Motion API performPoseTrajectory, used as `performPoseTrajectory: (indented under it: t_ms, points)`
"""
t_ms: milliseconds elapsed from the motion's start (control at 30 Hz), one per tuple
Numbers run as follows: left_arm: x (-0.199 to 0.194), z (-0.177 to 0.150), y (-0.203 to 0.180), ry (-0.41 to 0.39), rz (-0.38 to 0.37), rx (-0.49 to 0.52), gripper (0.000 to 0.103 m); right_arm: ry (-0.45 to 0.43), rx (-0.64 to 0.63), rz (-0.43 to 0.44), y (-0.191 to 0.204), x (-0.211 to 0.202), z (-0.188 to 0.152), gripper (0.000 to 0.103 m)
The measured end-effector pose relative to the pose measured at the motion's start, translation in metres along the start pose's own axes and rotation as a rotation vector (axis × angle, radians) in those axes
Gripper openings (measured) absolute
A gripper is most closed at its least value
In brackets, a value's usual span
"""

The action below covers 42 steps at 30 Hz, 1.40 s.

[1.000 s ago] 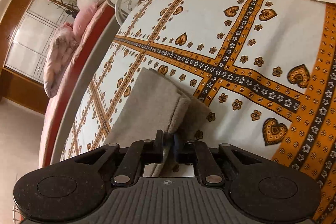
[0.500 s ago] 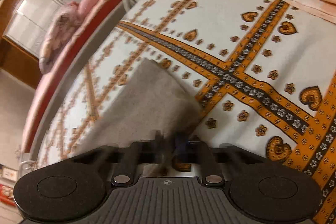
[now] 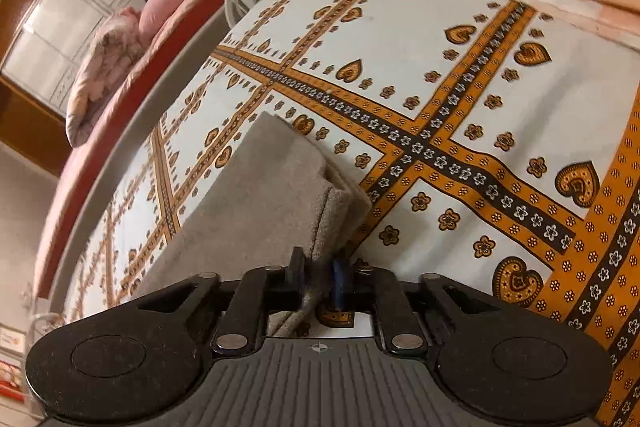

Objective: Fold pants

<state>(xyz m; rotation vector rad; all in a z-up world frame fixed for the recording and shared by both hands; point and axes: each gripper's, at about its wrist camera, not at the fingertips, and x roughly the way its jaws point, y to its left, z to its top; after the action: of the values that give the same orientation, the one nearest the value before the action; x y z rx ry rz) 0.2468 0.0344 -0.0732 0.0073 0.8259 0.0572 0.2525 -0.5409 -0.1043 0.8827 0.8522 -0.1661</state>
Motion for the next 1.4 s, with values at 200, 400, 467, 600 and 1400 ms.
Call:
performPoseTrajectory:
  t_ms: [200, 400, 467, 600, 1400]
  points:
    - [0.008, -0.011, -0.1, -0.02, 0.051, -0.049, 0.097, 0.01, 0.024, 0.087, -0.008, -0.02, 0.004, 0.029]
    - [0.011, 0.005, -0.196, 0.08, -0.026, 0.005, 0.097, 0.021, 0.026, 0.084, -0.02, -0.015, 0.008, 0.029]
    - [0.013, 0.007, -0.219, 0.103, -0.018, 0.033, 0.097, 0.01, 0.062, 0.111, -0.026, -0.019, 0.008, 0.029]
    - [0.017, 0.002, -0.237, 0.098, 0.03, 0.025, 0.097, 0.002, 0.053, 0.125, -0.024, -0.017, 0.011, 0.029]
    - [-0.088, -0.023, 0.238, -0.079, 0.404, -0.395, 0.097, -0.078, -0.625, 0.362, 0.251, -0.004, -0.15, 0.014]
